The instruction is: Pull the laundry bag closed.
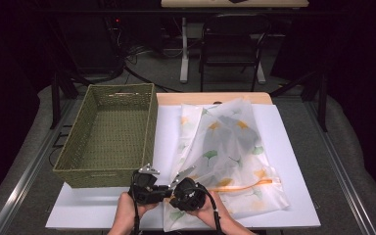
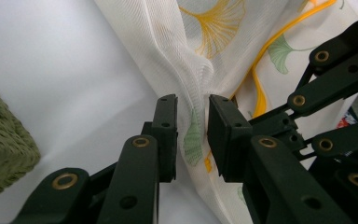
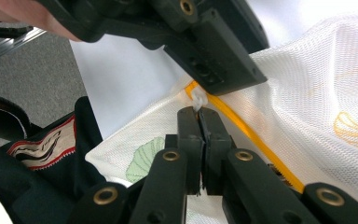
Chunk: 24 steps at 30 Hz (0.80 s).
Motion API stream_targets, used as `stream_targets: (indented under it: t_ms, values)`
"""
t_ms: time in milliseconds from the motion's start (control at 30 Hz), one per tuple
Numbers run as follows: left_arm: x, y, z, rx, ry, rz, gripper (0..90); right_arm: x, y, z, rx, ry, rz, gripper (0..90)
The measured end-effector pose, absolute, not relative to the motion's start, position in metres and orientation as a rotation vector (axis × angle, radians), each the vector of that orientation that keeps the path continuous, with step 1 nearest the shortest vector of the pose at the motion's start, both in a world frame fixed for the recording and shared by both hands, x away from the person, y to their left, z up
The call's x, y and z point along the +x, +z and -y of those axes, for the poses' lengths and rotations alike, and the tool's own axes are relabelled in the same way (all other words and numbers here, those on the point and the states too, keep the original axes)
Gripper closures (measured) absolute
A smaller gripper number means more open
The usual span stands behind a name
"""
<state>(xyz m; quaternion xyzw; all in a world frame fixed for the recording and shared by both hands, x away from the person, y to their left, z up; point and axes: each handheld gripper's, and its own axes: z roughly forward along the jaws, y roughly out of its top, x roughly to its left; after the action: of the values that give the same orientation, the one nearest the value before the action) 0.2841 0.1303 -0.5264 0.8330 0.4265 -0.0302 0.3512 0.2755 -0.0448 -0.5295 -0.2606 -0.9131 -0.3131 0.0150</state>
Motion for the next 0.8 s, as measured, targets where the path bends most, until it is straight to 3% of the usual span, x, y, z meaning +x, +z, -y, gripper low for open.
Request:
stream_targets:
  t_ms: [233, 333, 800]
  values:
    - [0.283, -0.528, -0.128, 2.163, -0.101, -1.075, 87.7, 0.276, -0.531, 0.045, -0.818, -0.955, 2.838, 88.2]
    - [0.281, -0.525, -0.127, 2.146, -0.087, -1.072, 88.3, 0.274, -0.528, 0.047, -0.821, -0.966, 2.855, 83.2]
    - [0.278, -0.519, -0.124, 2.132, -0.054, -1.047, 88.3, 0.271, -0.524, 0.049, -0.85, -0.929, 2.835, 80.0]
